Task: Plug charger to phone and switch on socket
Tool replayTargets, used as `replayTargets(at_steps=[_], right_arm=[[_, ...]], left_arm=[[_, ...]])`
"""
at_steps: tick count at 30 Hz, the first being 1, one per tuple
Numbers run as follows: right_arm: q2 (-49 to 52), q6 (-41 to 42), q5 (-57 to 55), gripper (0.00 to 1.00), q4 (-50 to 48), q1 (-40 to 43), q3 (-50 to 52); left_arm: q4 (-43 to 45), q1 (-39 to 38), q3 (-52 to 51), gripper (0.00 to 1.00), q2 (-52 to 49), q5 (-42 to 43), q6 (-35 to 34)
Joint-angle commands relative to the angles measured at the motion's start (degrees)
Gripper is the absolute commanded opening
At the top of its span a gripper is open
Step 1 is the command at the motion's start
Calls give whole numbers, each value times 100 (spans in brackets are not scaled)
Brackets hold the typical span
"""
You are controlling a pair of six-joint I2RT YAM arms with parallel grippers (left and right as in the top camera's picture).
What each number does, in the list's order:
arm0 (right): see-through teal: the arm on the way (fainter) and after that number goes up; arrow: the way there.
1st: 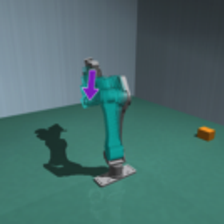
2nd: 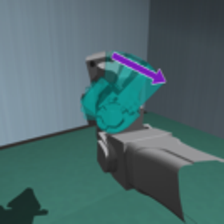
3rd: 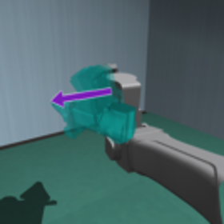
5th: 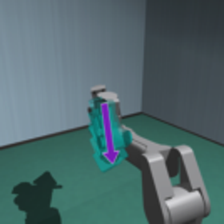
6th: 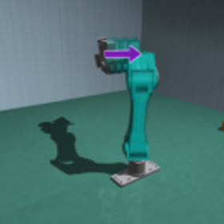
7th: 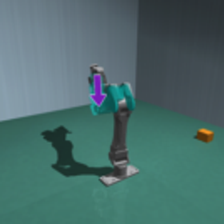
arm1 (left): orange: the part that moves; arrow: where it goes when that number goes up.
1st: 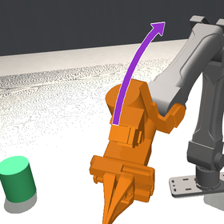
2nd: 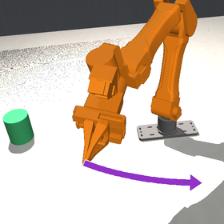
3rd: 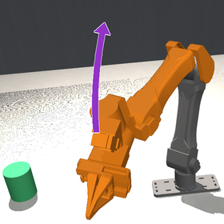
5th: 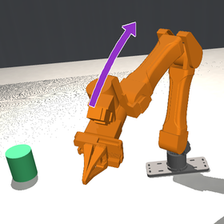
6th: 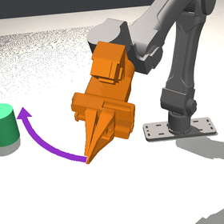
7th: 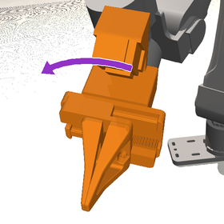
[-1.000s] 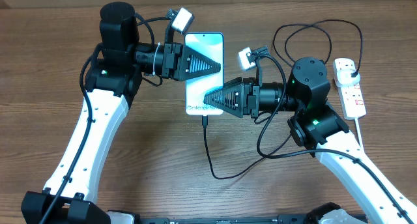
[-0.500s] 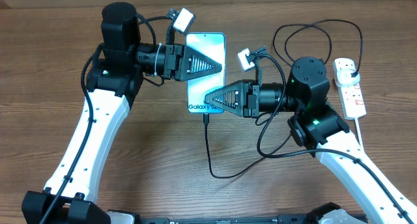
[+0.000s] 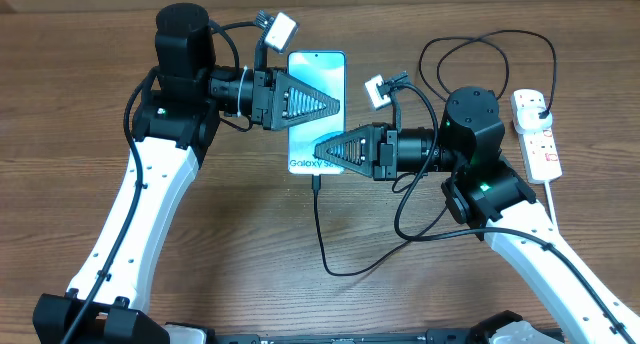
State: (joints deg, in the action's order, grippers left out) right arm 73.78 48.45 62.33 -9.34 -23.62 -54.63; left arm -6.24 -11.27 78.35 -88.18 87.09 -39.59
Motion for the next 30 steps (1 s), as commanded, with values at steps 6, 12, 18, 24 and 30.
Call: replayTargets(at_steps=[6, 12, 18, 24, 30], right_arm=[[-70, -120, -321, 4, 330, 20, -92], [-68, -691, -1421, 4, 1572, 20, -92], [-57, -1088, -2680, 4, 2684, 17, -92], [256, -1263, -3683, 4, 3418, 17, -92], [994, -1276, -3676, 4, 3373, 17, -92]], left_arm=[[-26, 129, 48, 100, 44, -546, 874], [-1222, 275, 48, 99, 44, -1473, 1657], [-3176, 299, 48, 100, 44, -4181, 1950], [-4306, 299, 48, 100, 44, -6314, 1947], [-4559, 299, 48, 99, 44, -6841, 1947]])
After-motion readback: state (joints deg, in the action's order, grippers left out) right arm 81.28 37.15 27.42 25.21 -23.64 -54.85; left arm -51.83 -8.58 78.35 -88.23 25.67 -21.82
